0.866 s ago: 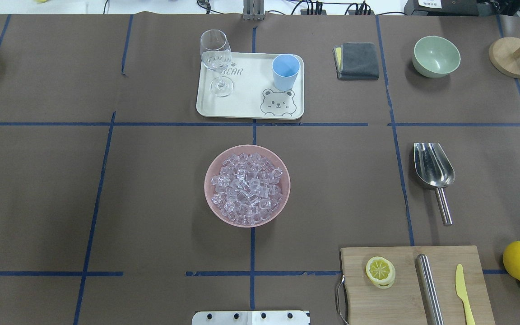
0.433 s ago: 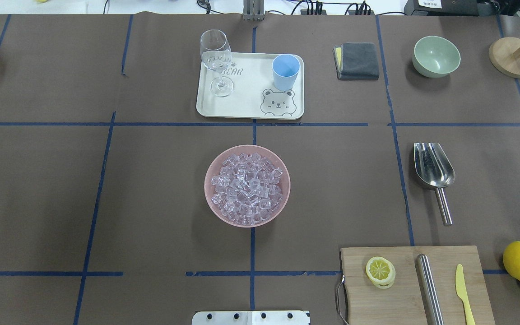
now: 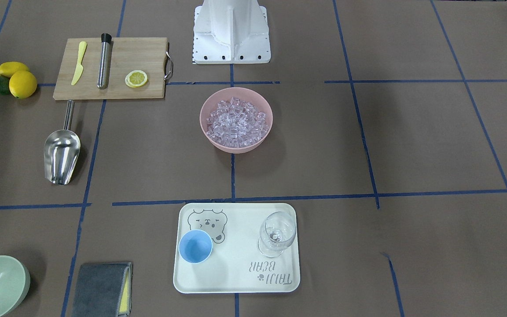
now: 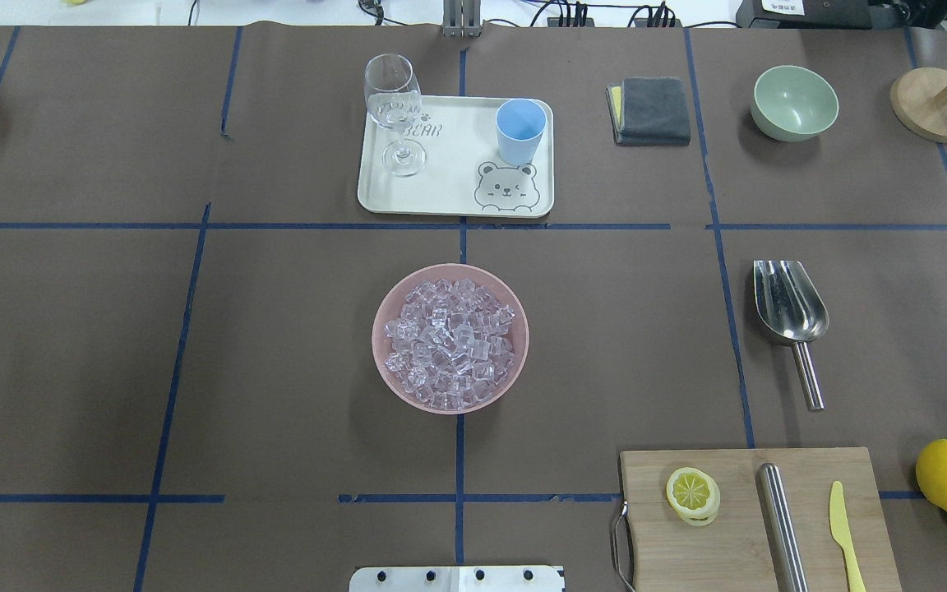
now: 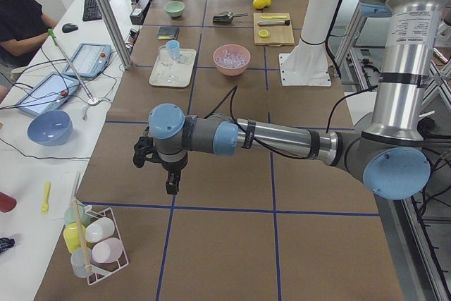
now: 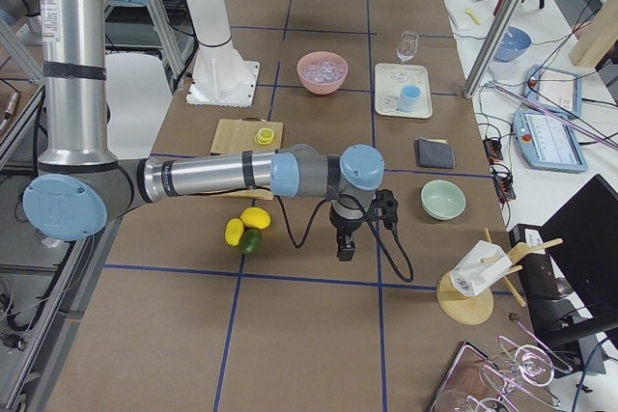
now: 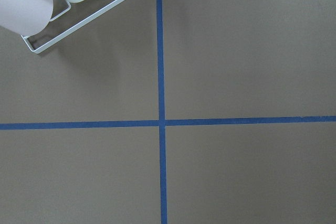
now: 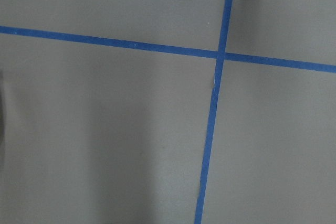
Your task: Put ice in cup with scoop
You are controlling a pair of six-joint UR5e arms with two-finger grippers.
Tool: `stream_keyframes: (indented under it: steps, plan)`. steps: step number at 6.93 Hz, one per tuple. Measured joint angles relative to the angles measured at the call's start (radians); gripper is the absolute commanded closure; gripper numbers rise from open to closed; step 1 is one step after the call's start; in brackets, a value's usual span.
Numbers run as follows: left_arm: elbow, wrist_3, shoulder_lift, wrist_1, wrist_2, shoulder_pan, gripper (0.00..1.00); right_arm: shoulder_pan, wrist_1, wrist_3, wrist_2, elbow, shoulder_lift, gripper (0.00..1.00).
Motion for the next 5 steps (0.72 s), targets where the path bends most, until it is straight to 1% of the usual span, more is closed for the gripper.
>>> stream_keyframes:
  steps: [2,4,5]
  plan:
    - [-0.013,0.000,0.003,-0.004,-0.009,0.030,0.00,-0.006,0.000,0.001,0.012,0.000,0.000,0.00]
    - [-0.040,-0.006,0.003,-0.004,-0.031,0.117,0.00,-0.028,0.009,-0.003,0.012,0.003,0.001,0.00]
    - [-0.053,-0.008,0.003,-0.004,-0.036,0.137,0.00,-0.038,0.039,-0.007,0.011,0.004,-0.002,0.00]
